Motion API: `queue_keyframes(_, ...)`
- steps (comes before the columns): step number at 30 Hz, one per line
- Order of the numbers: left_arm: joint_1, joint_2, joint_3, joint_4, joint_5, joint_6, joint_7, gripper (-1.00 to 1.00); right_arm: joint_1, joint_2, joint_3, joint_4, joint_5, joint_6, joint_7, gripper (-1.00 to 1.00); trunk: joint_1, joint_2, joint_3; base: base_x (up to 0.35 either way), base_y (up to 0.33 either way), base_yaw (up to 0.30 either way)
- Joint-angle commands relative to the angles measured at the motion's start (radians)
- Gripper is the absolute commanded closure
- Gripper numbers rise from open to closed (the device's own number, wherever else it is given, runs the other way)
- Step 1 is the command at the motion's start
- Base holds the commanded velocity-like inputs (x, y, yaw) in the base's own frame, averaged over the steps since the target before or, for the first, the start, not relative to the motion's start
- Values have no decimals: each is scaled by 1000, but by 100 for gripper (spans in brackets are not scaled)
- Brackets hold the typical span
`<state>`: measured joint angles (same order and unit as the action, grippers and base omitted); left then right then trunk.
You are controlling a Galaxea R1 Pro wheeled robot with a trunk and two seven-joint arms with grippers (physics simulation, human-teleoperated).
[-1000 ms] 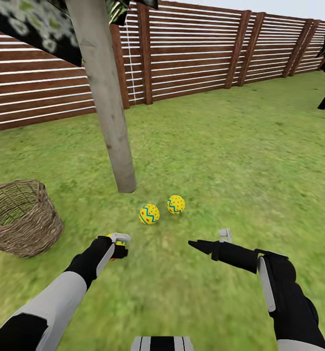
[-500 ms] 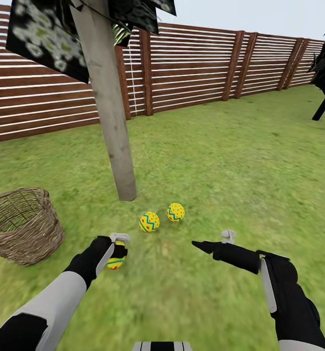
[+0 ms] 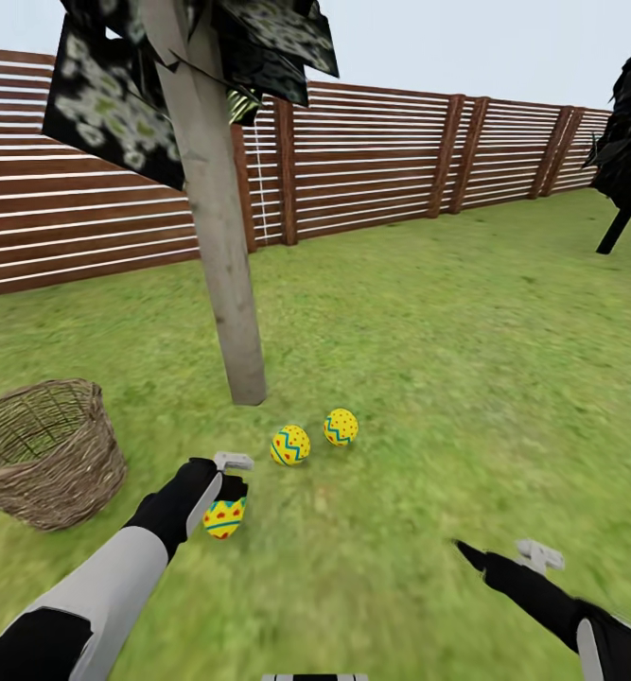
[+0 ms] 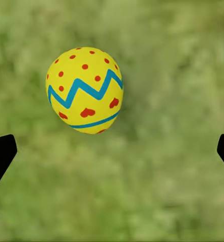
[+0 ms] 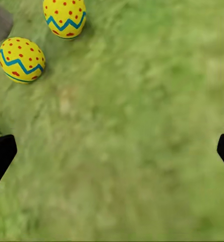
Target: Take the three Easter eggs out of the wicker basket on the lawn in the garden, then place them on the lawn next to a single tree (choose any tree) so that all three eggs are next to the same tree and none are left in the basket.
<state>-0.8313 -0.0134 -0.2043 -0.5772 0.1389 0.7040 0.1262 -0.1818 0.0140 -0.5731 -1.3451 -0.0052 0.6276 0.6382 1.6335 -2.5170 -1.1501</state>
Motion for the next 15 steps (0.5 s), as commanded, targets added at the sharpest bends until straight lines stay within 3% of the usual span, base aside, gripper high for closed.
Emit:
queue_keyframes(1, 0, 1, -5, -1, 11, 4, 9, -100, 5, 2, -7, 5, -3, -19, 3, -100, -1, 0, 3, 0, 0, 0)
queue_keyframes(3, -1, 2, -3, -1, 11, 4, 9, -100, 11, 4, -22, 11, -5, -47, 2, -100, -2, 0, 11, 0, 0, 0)
queue_keyframes(6, -1, 2, 1, -1, 11, 4, 9, -100, 15, 16, -101, 14, -7, -62, 10, -100, -3, 1, 22, 0, 0, 0)
queue_keyframes(9, -1, 3, 2, -1, 11, 5, 9, -100, 18, 23, -127, 13, -6, -65, 26, -100, -4, 2, 34, 0, 0, 0)
queue_keyframes(11, -1, 4, 2, -1, 11, 5, 9, -100, 40, 23, -159, 7, -6, -66, 67, -100, -5, 2, 42, 0, 0, 0)
queue_keyframes(13, -1, 4, 1, -1, 10, 5, 9, -100, 60, 25, -231, 2, -4, -67, 153, -100, -6, 3, 50, 0, 0, 0)
queue_keyframes(15, -1, 4, -3, -1, 10, 5, 9, -100, 68, 26, -278, 3, -2, -68, 218, -100, -7, 3, 57, 0, 0, 0)
